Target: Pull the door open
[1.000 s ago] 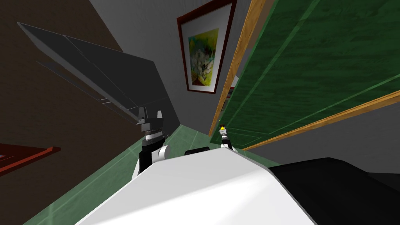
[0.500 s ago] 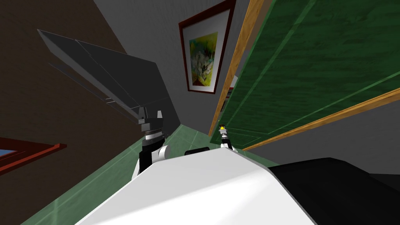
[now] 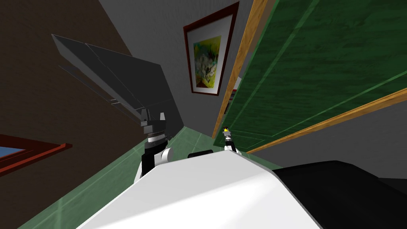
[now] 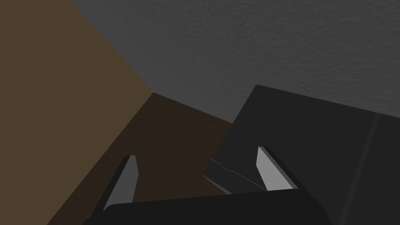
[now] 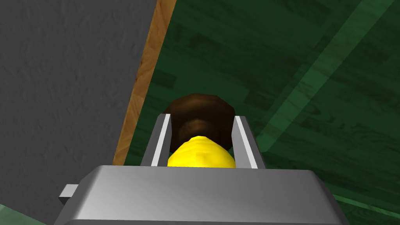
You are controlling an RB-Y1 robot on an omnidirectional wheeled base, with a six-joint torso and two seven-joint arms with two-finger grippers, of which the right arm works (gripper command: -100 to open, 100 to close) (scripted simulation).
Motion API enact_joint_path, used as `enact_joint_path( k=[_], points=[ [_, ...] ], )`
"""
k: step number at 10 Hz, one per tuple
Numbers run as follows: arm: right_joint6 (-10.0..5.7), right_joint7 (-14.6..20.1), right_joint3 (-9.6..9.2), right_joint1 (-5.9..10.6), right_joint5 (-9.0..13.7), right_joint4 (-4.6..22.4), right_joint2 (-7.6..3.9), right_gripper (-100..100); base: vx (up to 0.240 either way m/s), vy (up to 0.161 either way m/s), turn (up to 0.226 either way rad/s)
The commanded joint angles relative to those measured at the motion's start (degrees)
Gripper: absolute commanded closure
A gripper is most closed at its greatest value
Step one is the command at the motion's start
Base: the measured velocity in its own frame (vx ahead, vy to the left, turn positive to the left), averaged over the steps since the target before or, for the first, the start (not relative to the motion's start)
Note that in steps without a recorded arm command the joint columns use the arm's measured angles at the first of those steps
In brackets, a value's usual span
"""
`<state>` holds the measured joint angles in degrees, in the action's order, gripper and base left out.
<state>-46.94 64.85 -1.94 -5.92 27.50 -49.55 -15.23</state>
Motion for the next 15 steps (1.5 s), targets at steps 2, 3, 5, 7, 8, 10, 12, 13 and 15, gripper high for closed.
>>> enact_joint_path(
  k=[2,3,5,7,8,10,12,13,15],
  points=[
    [0.88,4.3,-0.49,-0.72,0.6,0.3,0.26,100,-0.025,-0.010,0.022],
    [0.88,4.9,-0.49,-0.72,0.6,0.3,0.26,100,-0.019,-0.012,0.006],
    [0.89,8.4,-0.72,-0.54,1.0,0.4,0.19,100,-0.022,-0.012,0.024],
    [0.90,10.3,-0.80,-0.47,1.2,0.4,0.17,100,-0.017,-0.009,0.008],
    [0.90,11.8,-0.89,-0.40,1.3,0.5,0.14,100,-0.016,-0.012,0.017],
    [0.91,14.7,-1.06,-0.27,1.7,0.5,0.09,100,-0.023,-0.013,0.023],
    [0.92,16.7,-1.17,-0.18,1.9,0.6,0.06,100,-0.019,-0.017,0.013],
    [0.93,18.2,-1.25,-0.11,2.0,0.6,0.03,100,-0.016,-0.015,0.014],
    [0.28,18.0,-0.86,0.30,2.0,-0.7,-0.32,100,-0.013,-0.007,0.004]
  ],
)
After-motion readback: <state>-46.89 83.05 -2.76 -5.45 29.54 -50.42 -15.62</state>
